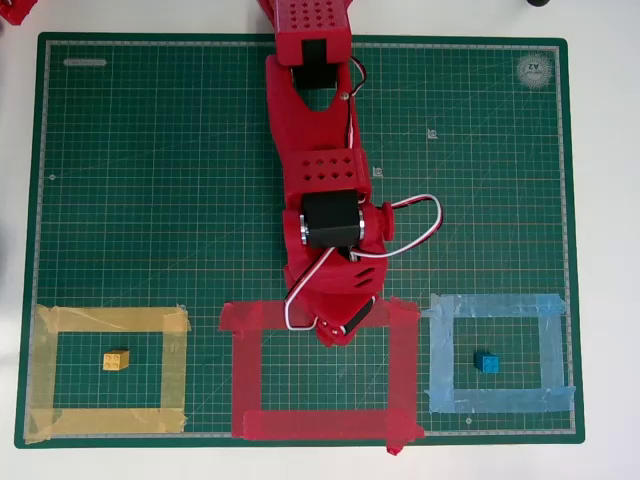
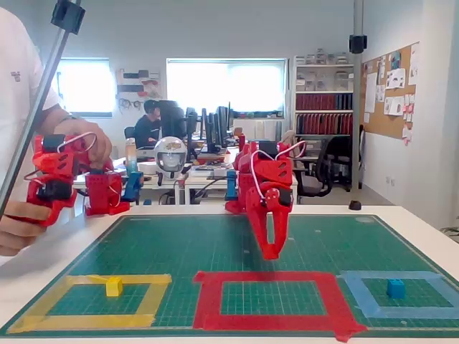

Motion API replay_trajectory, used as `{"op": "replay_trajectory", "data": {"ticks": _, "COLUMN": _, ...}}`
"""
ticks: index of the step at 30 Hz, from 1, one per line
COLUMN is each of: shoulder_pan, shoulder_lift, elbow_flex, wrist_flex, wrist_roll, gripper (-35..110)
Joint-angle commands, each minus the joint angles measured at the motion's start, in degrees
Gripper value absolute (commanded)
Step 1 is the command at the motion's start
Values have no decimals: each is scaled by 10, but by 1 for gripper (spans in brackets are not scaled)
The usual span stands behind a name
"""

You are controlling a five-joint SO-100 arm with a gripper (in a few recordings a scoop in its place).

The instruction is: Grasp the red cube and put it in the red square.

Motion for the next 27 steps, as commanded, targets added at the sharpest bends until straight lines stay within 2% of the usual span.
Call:
{"op": "replay_trajectory", "data": {"ticks": 1, "shoulder_pan": -8, "shoulder_lift": 54, "elbow_flex": 58, "wrist_flex": -26, "wrist_roll": -190, "gripper": -1}}
{"op": "replay_trajectory", "data": {"ticks": 3, "shoulder_pan": 3, "shoulder_lift": 57, "elbow_flex": 87, "wrist_flex": -50, "wrist_roll": -262, "gripper": -1}}
{"op": "replay_trajectory", "data": {"ticks": 8, "shoulder_pan": 32, "shoulder_lift": 48, "elbow_flex": 128, "wrist_flex": -148, "wrist_roll": -314, "gripper": -1}}
{"op": "replay_trajectory", "data": {"ticks": 21, "shoulder_pan": 49, "shoulder_lift": 62, "elbow_flex": 131, "wrist_flex": -148, "wrist_roll": -412, "gripper": -1}}
{"op": "replay_trajectory", "data": {"ticks": 27, "shoulder_pan": 49, "shoulder_lift": 70, "elbow_flex": 138, "wrist_flex": -148, "wrist_roll": -420, "gripper": -1}}
